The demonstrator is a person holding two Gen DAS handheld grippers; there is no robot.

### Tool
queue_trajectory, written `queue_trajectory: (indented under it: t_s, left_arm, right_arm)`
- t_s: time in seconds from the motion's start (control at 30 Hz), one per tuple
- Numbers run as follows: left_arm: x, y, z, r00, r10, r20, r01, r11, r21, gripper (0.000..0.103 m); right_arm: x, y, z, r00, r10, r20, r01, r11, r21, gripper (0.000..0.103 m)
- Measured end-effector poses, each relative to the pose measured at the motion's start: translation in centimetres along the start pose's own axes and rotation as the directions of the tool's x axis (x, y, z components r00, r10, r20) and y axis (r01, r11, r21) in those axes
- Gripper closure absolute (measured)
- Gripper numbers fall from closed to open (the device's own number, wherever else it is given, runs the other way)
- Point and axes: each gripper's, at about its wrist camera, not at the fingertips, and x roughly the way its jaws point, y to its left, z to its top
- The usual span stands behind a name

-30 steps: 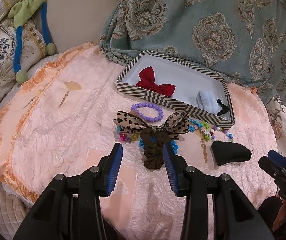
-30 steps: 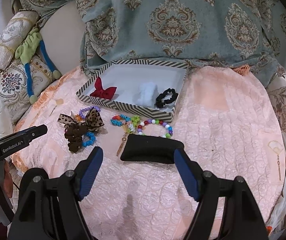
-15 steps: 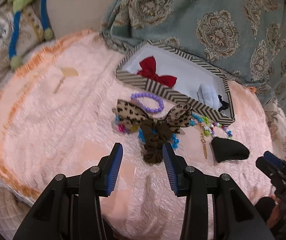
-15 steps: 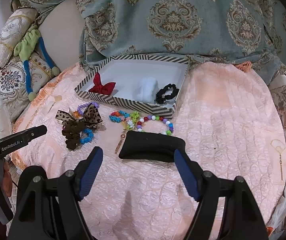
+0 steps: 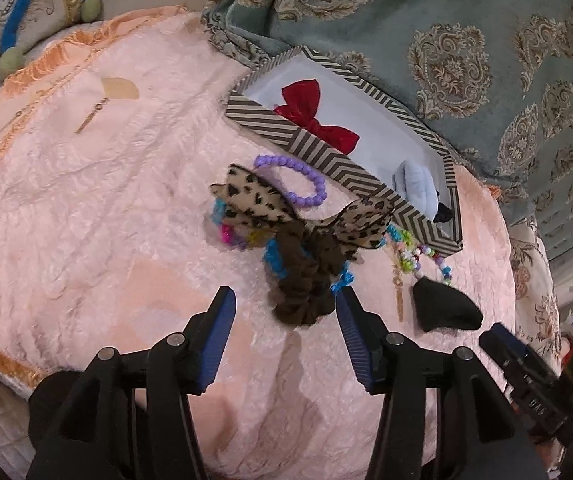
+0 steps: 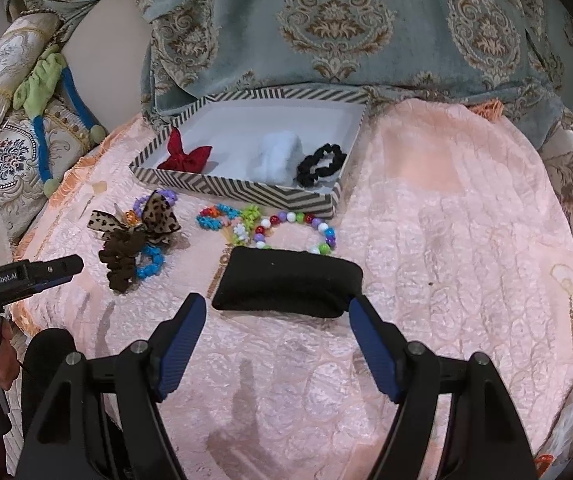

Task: Organize jewelry
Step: 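Grasp the leopard-print bow with the left gripper while the right grasps the black velvet headband, then carry the leopard bow with the left gripper into the tray while the right places the headband there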

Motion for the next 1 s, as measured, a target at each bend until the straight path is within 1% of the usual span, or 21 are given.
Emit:
queue_trajectory:
  t_s: [0.17, 0.23, 0.33, 0.47, 0.5, 0.53, 0.57, 0.6, 0.63, 0.67, 0.7, 0.73, 0.8, 0.87, 1.0]
  left_arm:
    - [1.8, -0.4, 1.4, 1.0, -0.004, -0.006, 0.004, 1.0, -0.013, 0.068]
    - [2.7, -0.4, 1.9, 1.0, 0.006, -0.008, -0.006, 1.0, -0.015, 0.068]
    - [3.8, -0.3, 2.3, 1.0, 0.007, -0.028, -0.008, 1.0, -0.026, 0.068]
    - [4.8, 0.0, 2.6, 0.999, -0.015, -0.041, 0.013, 0.999, -0.039, 0.068]
    - [4.9, 0.1, 2.6, 0.999, -0.019, -0.037, 0.017, 0.999, -0.043, 0.072]
    - [5.0, 0.2, 2.6, 0.999, -0.026, -0.03, 0.025, 0.999, -0.048, 0.083]
    - [5.1, 0.3, 2.6, 0.999, -0.027, -0.027, 0.026, 0.998, -0.049, 0.089]
    - [5.2, 0.3, 2.7, 0.999, -0.019, -0.026, 0.018, 0.999, -0.046, 0.096]
    - [5.2, 0.3, 2.7, 1.0, -0.011, -0.025, 0.011, 0.999, -0.04, 0.101]
    - [5.1, 0.3, 2.7, 1.0, -0.01, -0.022, 0.009, 0.999, -0.036, 0.103]
    - [5.0, 0.3, 2.7, 1.0, -0.01, -0.018, 0.01, 0.999, -0.034, 0.103]
    - [4.8, 0.4, 2.7, 1.0, -0.011, -0.01, 0.01, 1.0, -0.029, 0.103]
    - [4.2, 0.4, 2.7, 1.0, -0.016, 0.001, 0.016, 1.0, -0.013, 0.103]
    - [3.3, 0.5, 2.7, 1.0, -0.023, 0.018, 0.023, 1.0, -0.007, 0.103]
    - [1.3, 0.7, 2.9, 0.998, -0.039, 0.052, 0.039, 0.999, -0.001, 0.103]
  right_arm:
    - [0.9, -0.7, 0.2, 1.0, -0.008, -0.01, 0.009, 1.0, 0.011, 0.026]
    - [1.3, -1.0, 0.3, 1.0, -0.015, -0.01, 0.015, 1.0, 0.014, 0.026]
    - [1.9, -1.6, 0.7, 1.0, -0.02, -0.016, 0.02, 0.999, 0.028, 0.026]
    - [2.1, -1.4, 1.2, 0.999, -0.031, -0.012, 0.03, 0.999, -0.04, 0.025]
    - [2.4, -1.3, 1.3, 0.999, -0.028, -0.024, 0.027, 0.998, -0.051, 0.022]
    - [2.7, -1.4, 1.4, 0.999, -0.028, -0.034, 0.026, 0.998, -0.052, 0.022]
    - [3.2, -1.5, 1.5, 0.998, -0.026, -0.051, 0.023, 0.999, -0.045, 0.022]
    - [3.7, -1.7, 1.4, 0.998, -0.013, -0.065, 0.01, 0.999, -0.038, 0.024]
    - [4.2, -1.8, 1.3, 0.997, 0.023, -0.072, -0.025, 0.999, -0.028, 0.031]
    - [4.4, -1.9, 1.1, 0.997, 0.039, -0.073, -0.04, 0.999, -0.021, 0.051]
    - [4.8, -1.9, 0.8, 0.996, 0.039, -0.079, -0.04, 0.999, -0.016, 0.079]
    - [5.1, -1.9, 0.7, 0.996, 0.04, -0.084, -0.041, 0.999, -0.015, 0.086]
    - [4.6, -1.7, 0.5, 0.996, 0.055, -0.065, -0.057, 0.998, -0.016, 0.088]
    - [3.4, -1.3, 0.6, 0.997, 0.076, -0.024, -0.077, 0.997, -0.025, 0.089]
    - [1.1, -0.4, 1.2, 0.996, 0.087, 0.03, -0.086, 0.995, -0.054, 0.092]
